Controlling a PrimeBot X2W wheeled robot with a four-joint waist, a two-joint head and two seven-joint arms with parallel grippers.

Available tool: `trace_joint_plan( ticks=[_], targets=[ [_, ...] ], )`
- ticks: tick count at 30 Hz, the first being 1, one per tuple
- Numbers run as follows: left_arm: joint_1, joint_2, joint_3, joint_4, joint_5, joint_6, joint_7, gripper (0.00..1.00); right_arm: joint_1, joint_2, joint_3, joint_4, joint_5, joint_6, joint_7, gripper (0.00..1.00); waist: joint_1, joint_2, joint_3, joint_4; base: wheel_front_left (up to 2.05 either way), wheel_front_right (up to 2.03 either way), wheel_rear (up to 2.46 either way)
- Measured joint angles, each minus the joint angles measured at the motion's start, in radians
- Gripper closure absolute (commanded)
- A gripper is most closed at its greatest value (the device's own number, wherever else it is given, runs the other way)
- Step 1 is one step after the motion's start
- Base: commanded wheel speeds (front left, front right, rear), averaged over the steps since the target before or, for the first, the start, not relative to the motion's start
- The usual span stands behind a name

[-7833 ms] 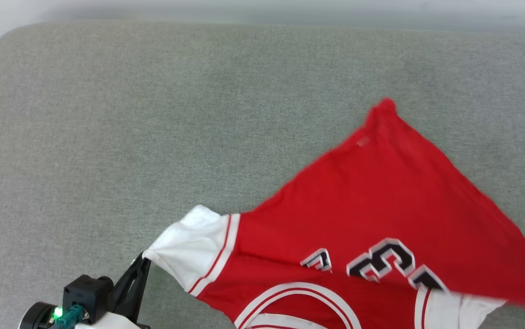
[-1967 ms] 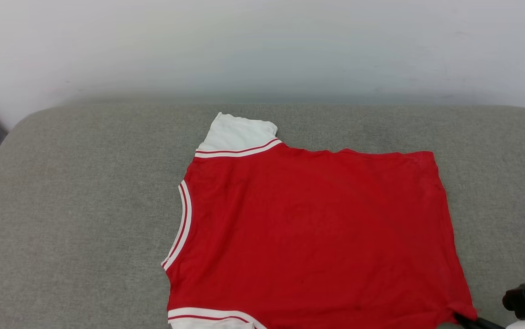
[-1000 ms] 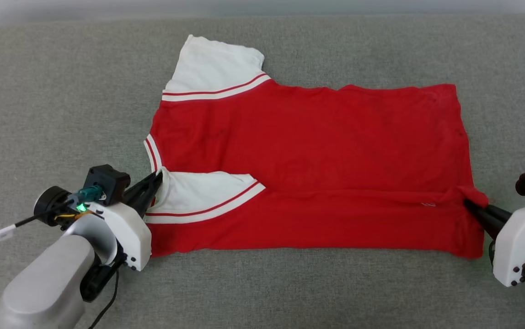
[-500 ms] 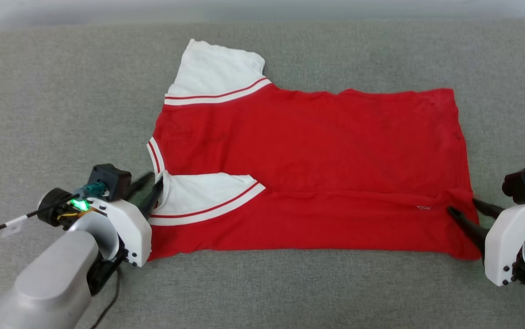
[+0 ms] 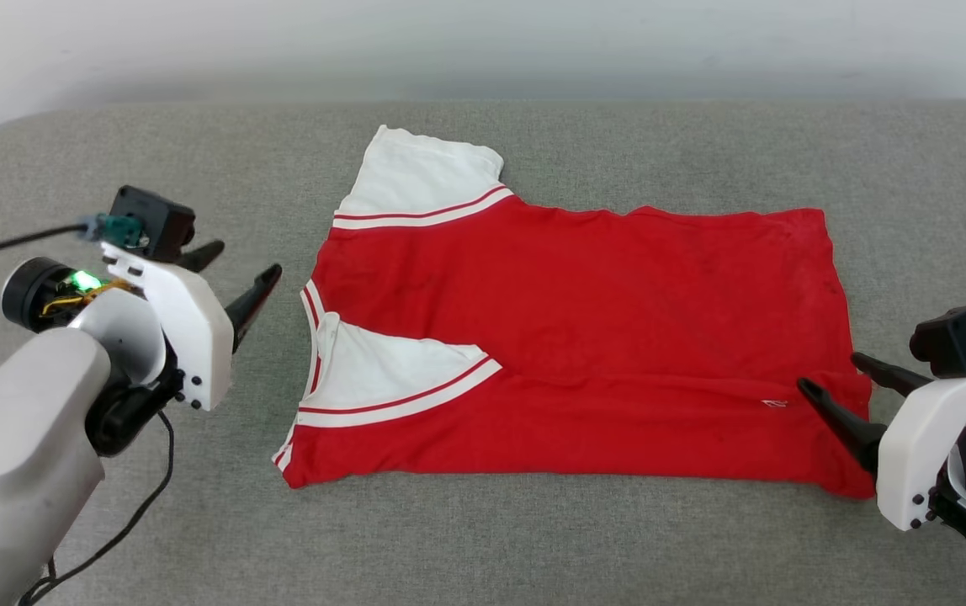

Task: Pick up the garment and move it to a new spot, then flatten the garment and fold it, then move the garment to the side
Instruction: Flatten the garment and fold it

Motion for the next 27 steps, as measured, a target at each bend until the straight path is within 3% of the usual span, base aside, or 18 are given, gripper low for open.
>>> trace_joint_plan(
  ticks=[9, 13, 19, 27],
  targets=[
    [-0.037, 0.049, -0.031, -0.113, -0.244, -0.003, 0.460, 0.00, -0.002, 0.018, 0.001, -0.029, -0.009, 0.000, 0.018, 0.00, 0.0000, 0.0000, 0.005, -0.010, 0.00, 0.00, 0.00],
    [-0.034, 0.071, -0.060, -0.145, -0.309, -0.003, 0.614, 0.00, -0.010, 0.022, 0.010, -0.034, -0.012, 0.000, 0.026, 0.00, 0.0000, 0.0000, 0.018, -0.022, 0.00, 0.00, 0.00],
    [-0.023, 0.086, -0.122, -0.168, -0.305, 0.003, 0.732, 0.00, -0.038, 0.032, 0.019, -0.029, -0.012, 0.000, 0.026, 0.00, 0.0000, 0.0000, 0.046, -0.042, 0.00, 0.00, 0.00],
    [0.000, 0.073, -0.186, -0.124, -0.263, 0.002, 0.769, 0.00, -0.074, 0.044, 0.044, 0.003, -0.005, 0.000, 0.025, 0.00, -0.0001, 0.0000, 0.075, -0.069, 0.00, 0.00, 0.00]
  ],
)
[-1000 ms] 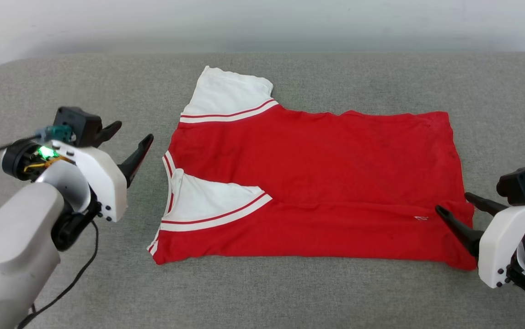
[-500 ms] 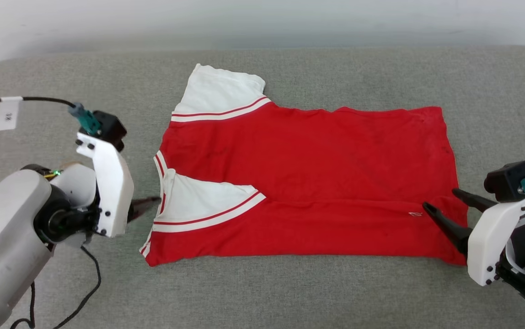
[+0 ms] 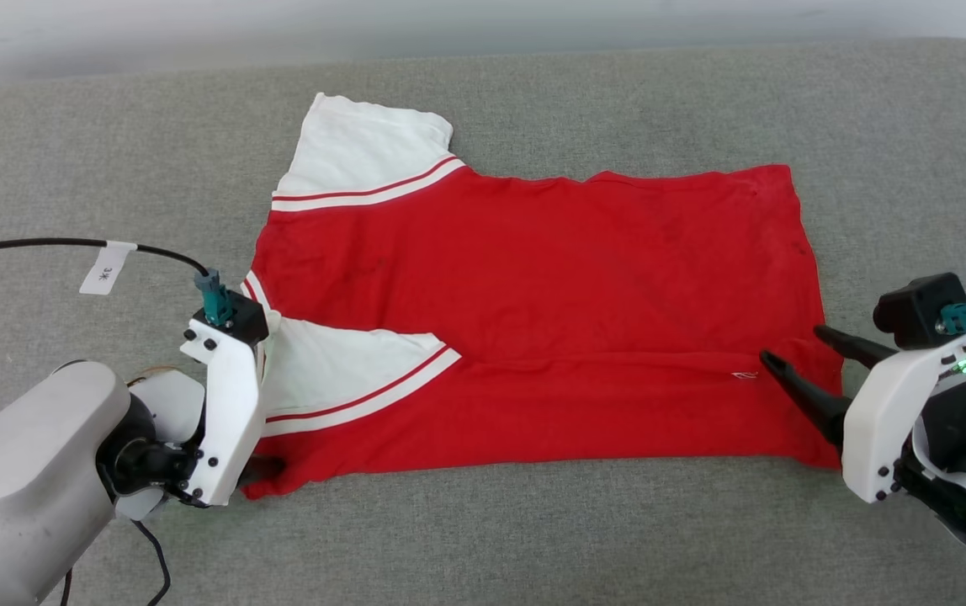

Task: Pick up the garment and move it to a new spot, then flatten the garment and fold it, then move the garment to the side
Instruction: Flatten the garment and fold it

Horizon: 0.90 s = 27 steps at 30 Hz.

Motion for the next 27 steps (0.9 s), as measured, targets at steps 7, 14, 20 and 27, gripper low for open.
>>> trace_joint_plan(
  ticks=[7, 14, 20, 27],
  targets=[
    [-0.001, -0.006, -0.021, 0.026, 0.004, -0.003, -0.017, 1.00, -0.056, 0.006, 0.021, 0.020, 0.000, 0.000, -0.016, 0.00, 0.0001, 0.0000, -0.008, -0.011, 0.00, 0.00, 0.00],
    [0.023, 0.040, -0.062, -0.056, 0.014, -0.005, -0.072, 1.00, -0.170, -0.069, 0.074, 0.006, -0.010, 0.000, 0.053, 0.00, 0.0000, 0.0000, -0.047, -0.022, 0.00, 0.00, 0.00],
    [0.026, 0.078, -0.076, -0.129, 0.010, -0.005, -0.106, 1.00, -0.264, -0.181, 0.186, -0.005, 0.061, 0.000, 0.264, 0.00, 0.0000, 0.0000, -0.071, -0.010, 0.00, 0.00, 0.00],
    [-0.014, 0.095, -0.078, -0.201, 0.015, -0.006, -0.110, 1.00, -0.316, -0.257, 0.295, 0.030, 0.176, 0.000, 0.489, 0.00, 0.0000, 0.0000, -0.064, 0.013, 0.00, 0.00, 0.00]
  ],
)
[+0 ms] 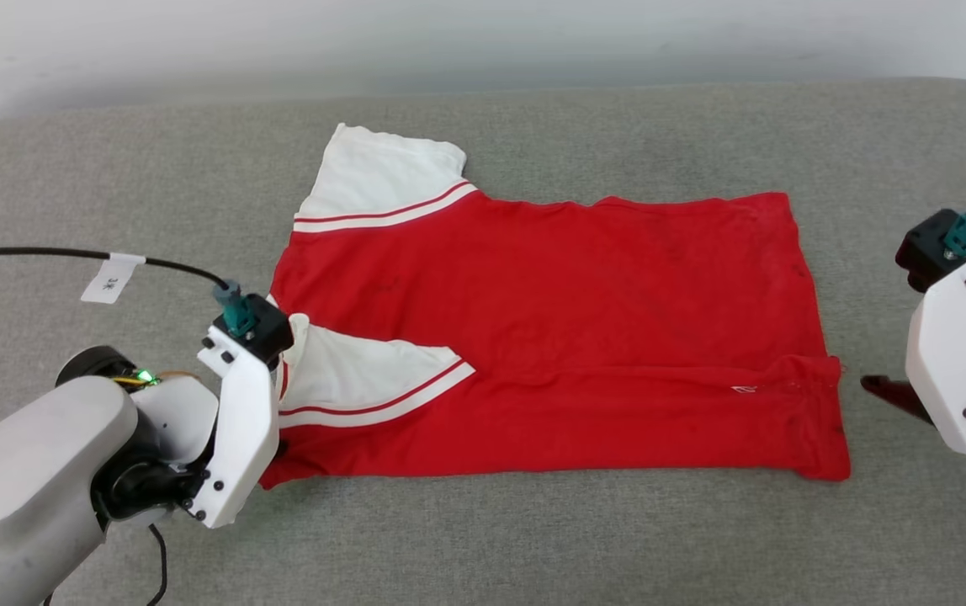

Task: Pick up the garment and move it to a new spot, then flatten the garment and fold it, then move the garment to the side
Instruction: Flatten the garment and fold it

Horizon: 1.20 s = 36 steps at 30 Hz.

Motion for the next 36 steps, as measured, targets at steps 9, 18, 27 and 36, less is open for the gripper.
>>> trace_joint_plan(
  ticks=[9, 18, 27, 36],
  targets=[
    [-0.028, -0.021, -0.015, -0.017, 0.019, 0.000, -0.006, 1.00, 0.071, 0.107, -0.007, 0.161, 0.072, 0.000, 0.012, 0.00, 0.0000, 0.0000, 0.045, 0.029, 0.00, 0.00, 0.00],
    [-0.031, -0.020, -0.025, 0.003, 0.012, 0.000, -0.024, 1.00, 0.097, 0.165, -0.010, 0.251, 0.088, 0.000, -0.057, 0.87, -0.0001, 0.0000, 0.083, 0.041, 0.00, 0.00, 0.00],
    [0.004, 0.002, -0.021, 0.030, -0.026, 0.000, -0.067, 1.00, 0.083, 0.135, 0.016, 0.196, 0.124, 0.000, -0.156, 1.00, 0.0000, 0.0000, 0.021, 0.026, 0.00, 0.00, 0.00],
    [0.082, 0.045, -0.043, -0.043, -0.050, 0.010, -0.076, 1.00, 0.188, -0.029, 0.017, 0.034, 0.183, 0.000, -0.207, 1.00, -0.0001, 0.0000, -0.051, 0.027, 0.00, 0.00, 0.00]
  ],
)
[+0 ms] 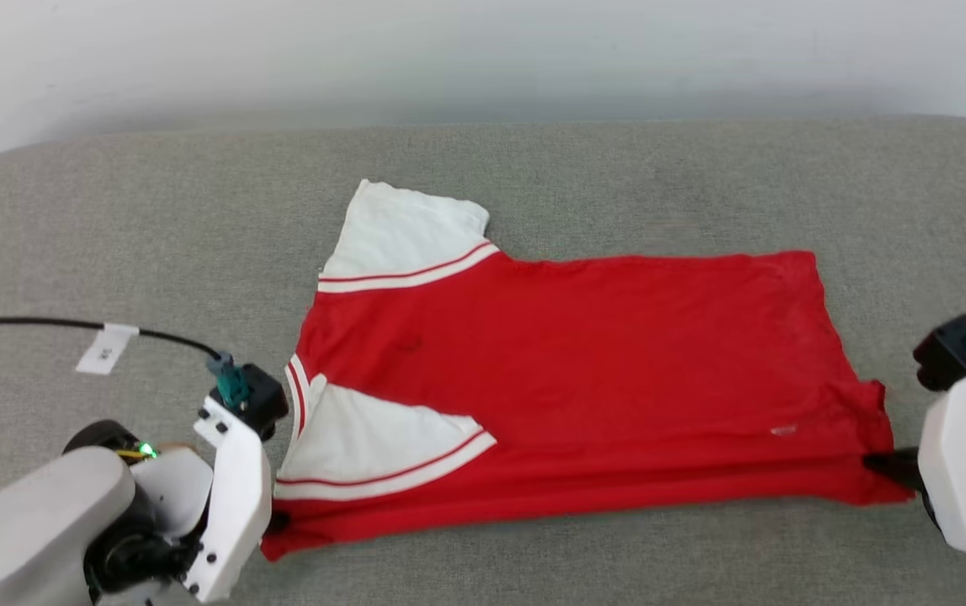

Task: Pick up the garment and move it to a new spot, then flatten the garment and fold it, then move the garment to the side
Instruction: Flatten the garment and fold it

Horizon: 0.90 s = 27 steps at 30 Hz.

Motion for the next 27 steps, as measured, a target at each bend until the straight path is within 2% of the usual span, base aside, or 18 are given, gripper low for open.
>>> trace_joint_plan(
  ticks=[7, 12, 13, 14, 15, 19, 23, 27],
  targets=[
    [0.078, 0.015, -0.030, -0.051, -0.014, 0.023, -0.008, 1.00, 0.157, -0.049, -0.036, -0.053, 0.033, 0.000, -0.026, 1.00, 0.0000, 0.0000, 0.003, 0.004, 0.00, 0.00, 0.00],
    [0.104, 0.012, -0.042, -0.033, -0.027, 0.040, -0.006, 1.00, 0.204, -0.018, -0.049, -0.017, 0.015, 0.000, -0.011, 1.00, 0.0001, 0.0000, 0.021, 0.000, 0.00, 0.00, 0.00],
    [0.106, 0.009, -0.044, -0.027, -0.027, 0.041, -0.005, 0.60, 0.211, -0.009, -0.043, -0.010, 0.004, 0.000, -0.004, 1.00, 0.0001, 0.0000, 0.023, -0.001, 0.00, 0.00, 0.00],
    [0.106, 0.004, -0.044, -0.024, -0.021, 0.041, -0.013, 0.00, 0.217, -0.001, -0.040, -0.001, -0.009, 0.000, -0.003, 0.26, 0.0001, 0.0000, 0.025, -0.001, 0.00, 0.00, 0.00],
    [0.106, -0.001, -0.040, -0.018, -0.014, 0.041, -0.024, 0.00, 0.221, 0.006, -0.041, 0.002, -0.018, 0.000, -0.004, 0.00, 0.0000, 0.0000, 0.026, -0.001, 0.00, 0.00, 0.00],
    [0.084, 0.000, -0.008, -0.011, -0.014, 0.043, -0.056, 0.00, 0.215, 0.019, -0.086, 0.003, -0.056, 0.000, -0.064, 0.00, 0.0001, 0.0000, 0.018, 0.000, 0.00, 0.00, 0.00],
    [0.025, 0.016, 0.064, -0.013, -0.046, 0.053, -0.091, 0.00, 0.202, 0.015, -0.117, -0.047, -0.099, 0.000, -0.128, 0.00, 0.0001, 0.0000, 0.005, -0.001, 0.00, 0.00, 0.00],
    [-0.065, 0.026, 0.126, 0.003, 0.003, 0.066, -0.161, 0.00, 0.180, 0.035, -0.194, -0.083, -0.172, 0.000, -0.255, 0.00, 0.0001, 0.0000, 0.007, -0.013, 0.00, 0.00, 0.00]
  ],
)
